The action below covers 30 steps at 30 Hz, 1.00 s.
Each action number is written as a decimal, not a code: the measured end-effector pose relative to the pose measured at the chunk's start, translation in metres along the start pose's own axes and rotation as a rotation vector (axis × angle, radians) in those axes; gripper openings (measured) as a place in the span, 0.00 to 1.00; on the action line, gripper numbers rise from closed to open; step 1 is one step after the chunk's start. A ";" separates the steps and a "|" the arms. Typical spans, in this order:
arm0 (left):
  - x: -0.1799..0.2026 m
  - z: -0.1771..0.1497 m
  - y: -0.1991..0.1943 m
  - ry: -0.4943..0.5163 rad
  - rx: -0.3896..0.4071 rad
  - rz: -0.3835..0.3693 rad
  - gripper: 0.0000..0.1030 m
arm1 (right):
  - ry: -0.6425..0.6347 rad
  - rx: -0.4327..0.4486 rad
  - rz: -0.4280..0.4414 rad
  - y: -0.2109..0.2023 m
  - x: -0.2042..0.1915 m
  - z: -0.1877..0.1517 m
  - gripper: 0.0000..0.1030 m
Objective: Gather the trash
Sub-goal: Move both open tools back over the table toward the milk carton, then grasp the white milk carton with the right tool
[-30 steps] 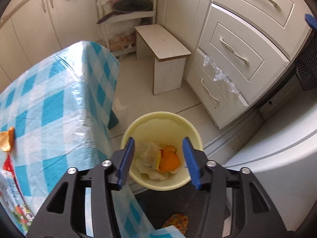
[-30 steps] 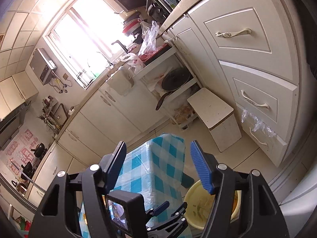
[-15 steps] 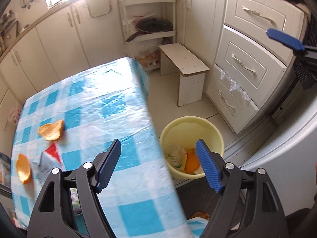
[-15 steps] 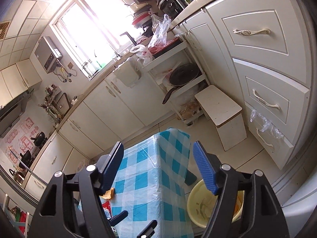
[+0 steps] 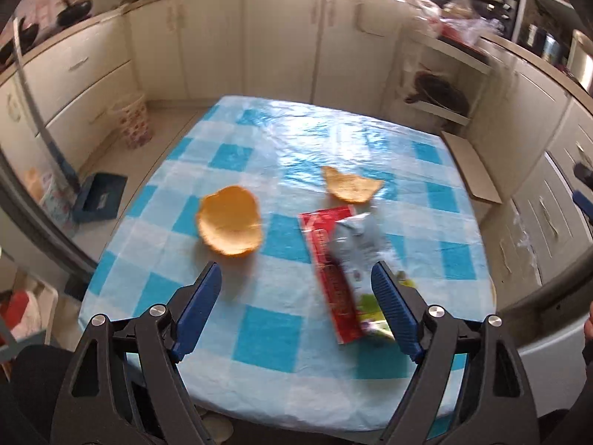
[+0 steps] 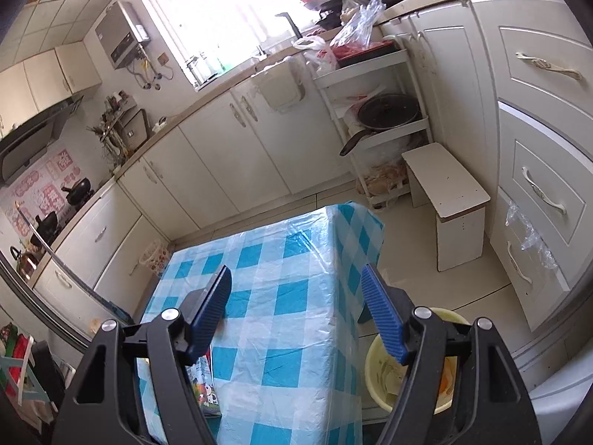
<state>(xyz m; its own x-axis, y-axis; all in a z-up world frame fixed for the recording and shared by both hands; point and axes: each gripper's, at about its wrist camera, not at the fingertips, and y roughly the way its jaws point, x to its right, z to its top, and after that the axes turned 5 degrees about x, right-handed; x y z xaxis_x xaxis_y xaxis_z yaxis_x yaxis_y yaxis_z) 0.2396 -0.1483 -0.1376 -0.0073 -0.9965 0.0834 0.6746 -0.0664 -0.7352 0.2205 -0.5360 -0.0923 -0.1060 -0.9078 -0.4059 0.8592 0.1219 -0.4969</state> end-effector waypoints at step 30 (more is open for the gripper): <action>-0.090 0.019 0.121 -0.286 -0.159 0.043 0.77 | -0.462 -0.471 0.132 0.117 -0.149 -0.139 0.78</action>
<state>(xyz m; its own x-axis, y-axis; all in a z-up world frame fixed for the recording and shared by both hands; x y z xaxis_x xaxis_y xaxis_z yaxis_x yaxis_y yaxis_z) 0.3359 -0.0654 -0.2208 0.2417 -0.9454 0.2187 0.5459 -0.0538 -0.8361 0.2675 -0.3304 -0.1970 0.2997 -0.9391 -0.1683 0.5294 0.3104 -0.7895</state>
